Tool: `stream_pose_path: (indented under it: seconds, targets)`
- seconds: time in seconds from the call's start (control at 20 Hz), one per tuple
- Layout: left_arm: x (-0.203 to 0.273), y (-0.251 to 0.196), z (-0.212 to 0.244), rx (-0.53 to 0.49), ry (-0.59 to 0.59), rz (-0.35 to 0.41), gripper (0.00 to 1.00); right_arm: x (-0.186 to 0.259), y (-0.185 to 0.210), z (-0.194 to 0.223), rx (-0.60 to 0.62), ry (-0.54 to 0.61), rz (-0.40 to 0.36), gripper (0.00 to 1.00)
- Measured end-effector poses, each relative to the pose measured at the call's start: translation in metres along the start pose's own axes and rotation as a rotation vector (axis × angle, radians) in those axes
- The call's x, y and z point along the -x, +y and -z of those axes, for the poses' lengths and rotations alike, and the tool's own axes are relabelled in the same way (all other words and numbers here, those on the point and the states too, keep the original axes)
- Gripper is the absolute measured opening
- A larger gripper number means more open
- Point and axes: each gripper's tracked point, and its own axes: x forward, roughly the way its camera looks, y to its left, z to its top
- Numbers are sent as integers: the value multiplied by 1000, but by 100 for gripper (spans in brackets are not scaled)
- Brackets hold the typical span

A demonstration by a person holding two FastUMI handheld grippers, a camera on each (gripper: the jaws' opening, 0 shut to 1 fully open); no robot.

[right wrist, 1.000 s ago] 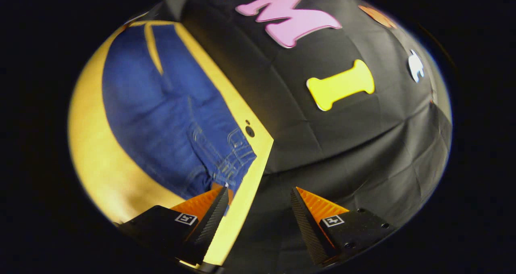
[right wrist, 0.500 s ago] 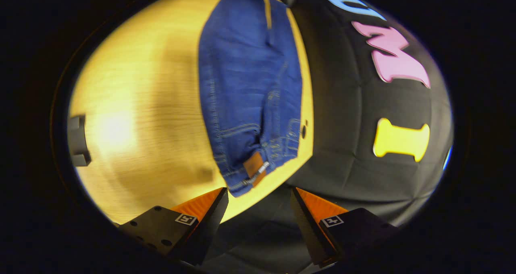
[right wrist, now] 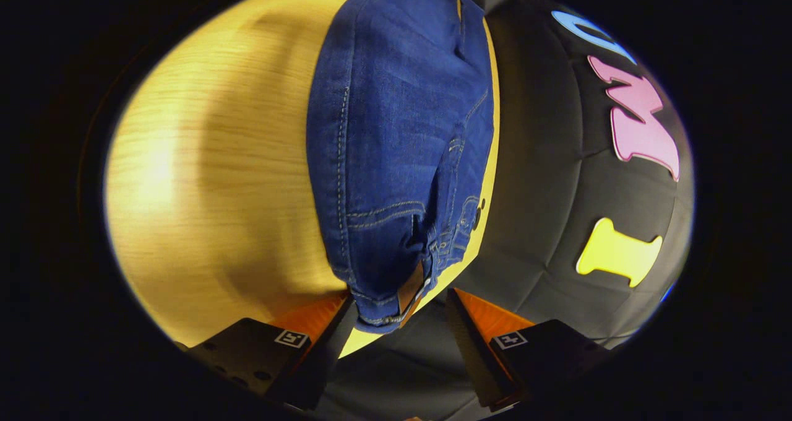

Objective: Grasp the waist and the cuffs of the jeans and fold them to make the two legs overlap; first hold the waist and fold one-third of the jeans toward the cuffs, then hold the cuffs and fold the remaining one-third in the same direction to finish folding.

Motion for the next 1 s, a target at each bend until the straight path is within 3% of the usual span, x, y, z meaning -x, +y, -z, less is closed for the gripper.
stream_pose_path:
  seconds: [0.1, 0.15, 0.2, 0.35, 0.4, 0.55, 0.8, 1.0]
  targets:
    - [2, 0, 1, -54, 10, 9, 1, -13, -2, -3, 25, 3, -3, 89]
    - [3, -1, -1, -74, 16, 15, 6, -18, 2, -3, 0, 11, -35, 88]
    - [3, -3, 1, -79, 21, 18, 6, -24, 10, -3, -38, 26, -84, 72]
    - [5, -6, 1, -78, 30, 14, 6, -28, 5, -4, -64, 38, -87, 21]
    - [6, -8, 1, -73, 30, 12, 6, -27, 8, -1, -105, 41, -110, 24]
    - [9, -17, 2, -121, 21, -4, 6, -19, 12, 3, -197, 63, -156, 17]
    - [12, -27, 0, 13, 7, 13, 6, -1, 25, 3, -156, 34, -184, 13]
    - [18, -20, -2, 61, -12, 66, 6, 20, -2, 8, -173, 9, -188, 13]
